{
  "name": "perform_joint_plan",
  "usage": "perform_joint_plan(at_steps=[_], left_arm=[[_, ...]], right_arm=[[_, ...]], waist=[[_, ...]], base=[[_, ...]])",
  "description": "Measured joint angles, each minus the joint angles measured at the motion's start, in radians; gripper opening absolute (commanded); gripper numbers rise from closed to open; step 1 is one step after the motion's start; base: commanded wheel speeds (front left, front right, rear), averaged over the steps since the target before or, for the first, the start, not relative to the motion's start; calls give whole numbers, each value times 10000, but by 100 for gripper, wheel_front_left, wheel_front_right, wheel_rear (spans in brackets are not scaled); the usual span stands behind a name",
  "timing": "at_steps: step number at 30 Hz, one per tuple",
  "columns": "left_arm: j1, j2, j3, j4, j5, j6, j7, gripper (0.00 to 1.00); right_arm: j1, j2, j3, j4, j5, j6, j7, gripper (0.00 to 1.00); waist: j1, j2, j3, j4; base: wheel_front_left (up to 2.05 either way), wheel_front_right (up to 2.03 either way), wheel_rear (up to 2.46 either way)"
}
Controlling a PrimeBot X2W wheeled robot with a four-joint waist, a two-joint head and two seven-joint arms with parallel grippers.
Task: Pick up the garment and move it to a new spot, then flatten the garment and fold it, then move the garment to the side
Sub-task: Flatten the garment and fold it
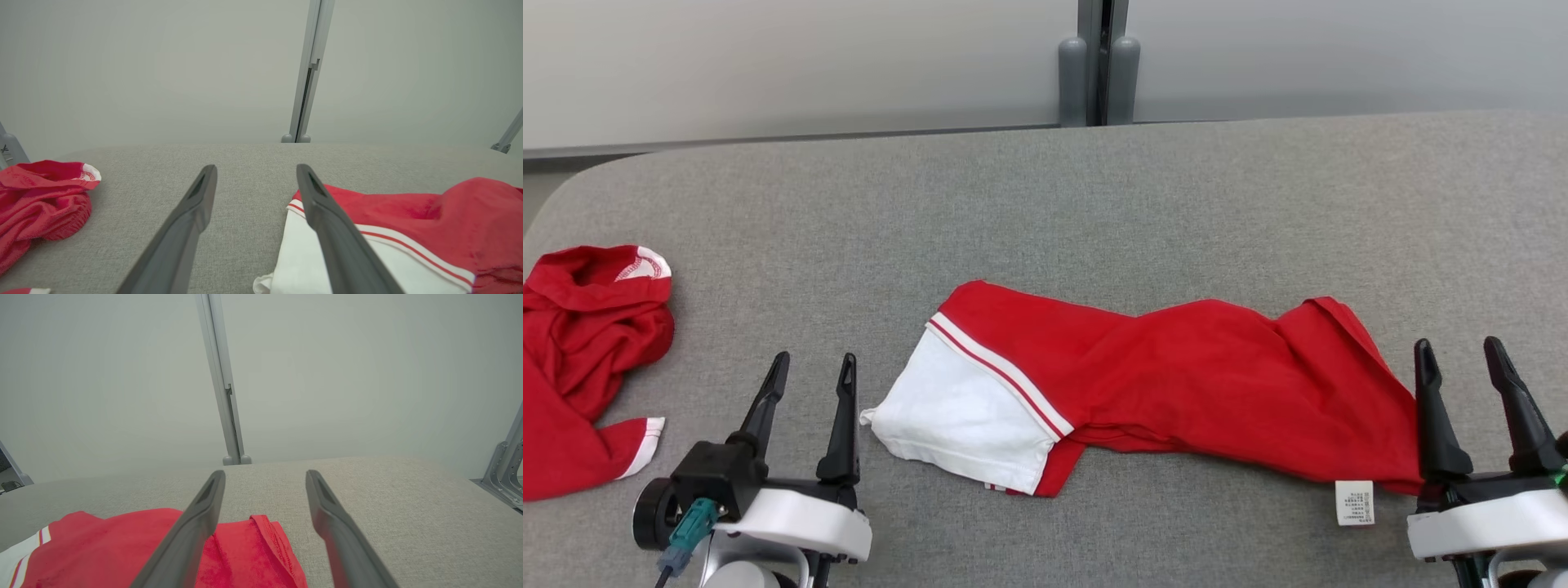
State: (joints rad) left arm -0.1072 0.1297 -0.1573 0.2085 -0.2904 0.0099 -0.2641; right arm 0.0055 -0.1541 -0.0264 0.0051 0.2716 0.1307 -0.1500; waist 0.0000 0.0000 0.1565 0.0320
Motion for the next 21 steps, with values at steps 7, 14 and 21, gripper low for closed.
perform_joint_plan(at_steps=[7, 14, 21], left_arm=[[681, 169, -19, -69, 0, 94, 86, 100], [1274, 251, -40, -240, -36, 222, 280, 100], [1533, 309, -157, -493, -90, 265, 499, 100]], right_arm=[[565, 19, 539, -374, -447, 0, 606, 100], [1129, 163, 740, -464, -543, 0, 805, 100], [1290, 257, 757, -525, -562, 0, 972, 100]], waist=[[0, 0, -634, -61], [0, 0, -1058, -103], [0, 0, -1213, -123]], base=[[0, 0, 0], [0, 0, 0], [0, 0, 0]])
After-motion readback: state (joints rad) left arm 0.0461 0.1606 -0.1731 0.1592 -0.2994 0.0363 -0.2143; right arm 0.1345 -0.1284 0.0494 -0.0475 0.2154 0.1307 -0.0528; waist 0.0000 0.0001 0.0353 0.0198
